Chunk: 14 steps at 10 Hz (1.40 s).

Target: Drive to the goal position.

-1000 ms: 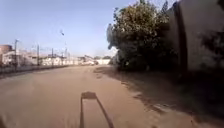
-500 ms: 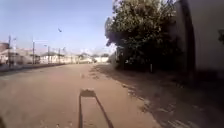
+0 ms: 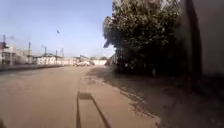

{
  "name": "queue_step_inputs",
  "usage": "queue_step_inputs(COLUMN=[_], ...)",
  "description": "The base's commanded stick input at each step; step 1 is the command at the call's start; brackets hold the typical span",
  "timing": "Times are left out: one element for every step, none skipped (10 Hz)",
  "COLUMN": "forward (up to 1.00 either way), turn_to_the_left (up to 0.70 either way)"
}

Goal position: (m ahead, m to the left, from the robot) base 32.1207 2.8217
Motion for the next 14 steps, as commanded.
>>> queue_step_inputs(forward=[1.0,1.0,1.0,1.0,1.0,1.0,1.0,1.0,1.0,1.0,1.0,1.0,1.0,1.0], turn_to_the_left=[0.0,0.0,0.0,0.0,0.0,0.0,0.0,0.0,0.0,0.07,0.25,0.27,0.27,0.27])
